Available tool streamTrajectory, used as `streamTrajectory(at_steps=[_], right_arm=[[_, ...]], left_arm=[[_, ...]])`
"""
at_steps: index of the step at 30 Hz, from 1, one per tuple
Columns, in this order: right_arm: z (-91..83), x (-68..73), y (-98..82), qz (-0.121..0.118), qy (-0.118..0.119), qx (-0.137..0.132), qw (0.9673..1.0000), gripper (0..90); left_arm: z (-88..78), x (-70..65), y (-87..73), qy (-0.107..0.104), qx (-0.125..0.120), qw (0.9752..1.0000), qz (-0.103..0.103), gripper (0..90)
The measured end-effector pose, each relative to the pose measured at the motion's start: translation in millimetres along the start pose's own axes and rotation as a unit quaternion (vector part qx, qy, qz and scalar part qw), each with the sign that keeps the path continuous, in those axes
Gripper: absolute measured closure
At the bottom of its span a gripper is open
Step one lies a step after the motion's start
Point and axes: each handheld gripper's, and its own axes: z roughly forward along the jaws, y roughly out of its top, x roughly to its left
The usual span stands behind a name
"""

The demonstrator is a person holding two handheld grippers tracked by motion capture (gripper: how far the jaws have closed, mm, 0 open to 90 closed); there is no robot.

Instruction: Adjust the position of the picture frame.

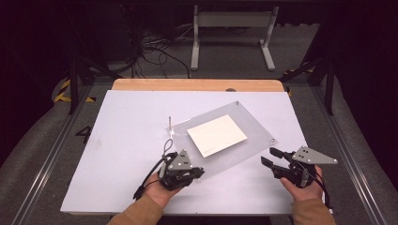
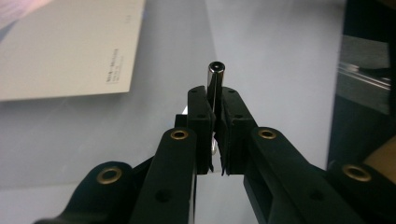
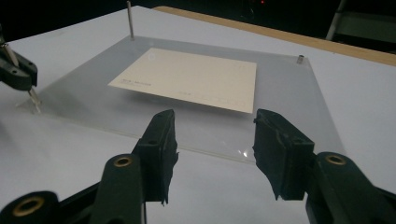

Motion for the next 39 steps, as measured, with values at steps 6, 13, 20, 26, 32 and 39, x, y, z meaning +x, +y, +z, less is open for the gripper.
streamTrajectory(at_steps=[6,13,20,26,32,39], right_arm=[[6.8,-0.1,3.8,-0.004,0.013,0.006,0.9999,54.3],[6.0,0.3,4.2,-0.006,0.023,0.012,0.9996,60.3],[4.7,1.4,1.8,-0.005,0.025,0.018,0.9995,61.1],[6.3,3.2,1.5,-0.008,0.029,0.026,0.9992,62.4],[13.5,2.2,4.0,-0.008,0.036,0.041,0.9985,65.6],[32.3,4.3,11.9,-0.023,0.055,0.074,0.9954,74.0]], left_arm=[[-25.2,25.1,-12.8,0.057,-0.004,0.9982,-0.020,85.0],[-41.2,60.7,-29.4,0.090,-0.016,0.9932,-0.072,85.0],[-43.6,89.7,-42.3,0.130,-0.017,0.9851,-0.111,85.0],[-41.9,107.6,-53.5,0.162,-0.006,0.9777,-0.133,85.0],[-34.0,116.5,-62.4,0.197,0.025,0.9699,-0.141,84.6],[-42.0,114.1,-65.1,0.194,0.007,0.9704,-0.144,68.8]])
